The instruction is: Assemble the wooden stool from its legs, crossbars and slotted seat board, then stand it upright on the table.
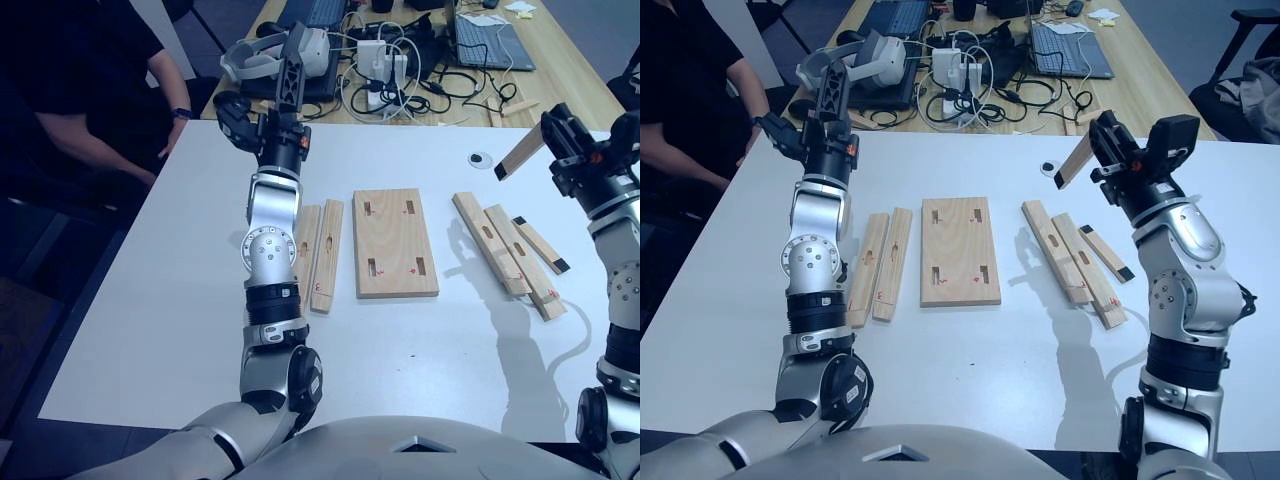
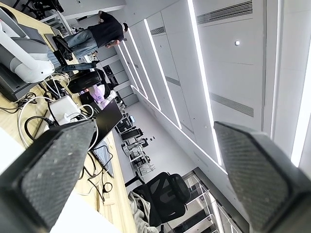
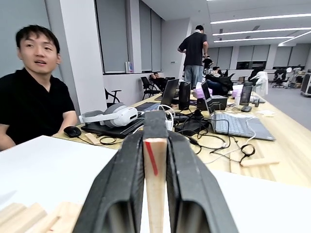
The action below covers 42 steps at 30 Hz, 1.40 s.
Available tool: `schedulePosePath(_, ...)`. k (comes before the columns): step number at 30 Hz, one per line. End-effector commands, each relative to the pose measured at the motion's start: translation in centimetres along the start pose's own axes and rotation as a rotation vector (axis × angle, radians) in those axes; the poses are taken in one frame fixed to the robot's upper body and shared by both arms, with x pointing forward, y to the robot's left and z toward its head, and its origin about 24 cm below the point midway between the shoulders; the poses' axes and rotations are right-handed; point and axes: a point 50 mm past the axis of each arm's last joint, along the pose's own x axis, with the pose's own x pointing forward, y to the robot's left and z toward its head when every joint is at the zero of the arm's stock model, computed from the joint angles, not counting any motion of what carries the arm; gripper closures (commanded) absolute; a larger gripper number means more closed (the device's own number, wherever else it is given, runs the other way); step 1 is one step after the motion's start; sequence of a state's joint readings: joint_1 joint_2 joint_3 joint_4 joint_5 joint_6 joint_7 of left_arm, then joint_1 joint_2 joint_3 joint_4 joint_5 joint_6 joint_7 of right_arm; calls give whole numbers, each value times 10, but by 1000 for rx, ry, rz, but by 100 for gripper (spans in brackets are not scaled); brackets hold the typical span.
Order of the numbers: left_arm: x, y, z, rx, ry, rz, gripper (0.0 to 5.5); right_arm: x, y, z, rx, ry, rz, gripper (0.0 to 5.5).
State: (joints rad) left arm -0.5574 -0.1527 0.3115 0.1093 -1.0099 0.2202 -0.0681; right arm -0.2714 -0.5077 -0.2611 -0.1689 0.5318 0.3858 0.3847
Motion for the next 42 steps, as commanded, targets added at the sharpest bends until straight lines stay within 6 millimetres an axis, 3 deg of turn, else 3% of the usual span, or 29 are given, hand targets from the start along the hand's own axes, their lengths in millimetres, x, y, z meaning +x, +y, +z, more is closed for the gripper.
schedulePosePath(1, 8, -13, -9, -20, 15, -44, 102, -6, -12, -15, -98, 35, -28, 508)
schedulePosePath(5, 9, -11, -8, -16, 13, -41, 102, -6, -14, -18, -193, 46, -23, 508)
schedulePosePath(11, 10, -11, -7, -24, 9, -39, 102, -7, -24, -22, -199, 37, -56, 508)
schedulePosePath(19, 12, -8, -3, -17, 1, -32, 102, 0, -19, -23, -289, 31, -4, 508)
schedulePosePath(21, 12, -7, -2, -13, 1, -30, 102, 0, -24, -26, -197, 30, -37, 508)
schedulePosePath(23, 12, -7, -2, -7, 5, -31, 102, -3, -31, -29, 39, 37, -67, 508)
schedulePosePath(30, 7, -6, 0, -3, 1, -28, 102, -34, -55, -35, 523, 60, -77, 509)
schedulePosePath(36, 1, -7, 0, -12, -13, -23, 102, -60, -74, -27, 560, 75, -118, 509)
schedulePosePath(42, -4, -11, 2, -23, -34, -13, 102, -72, -77, -26, 615, 129, -75, 509)
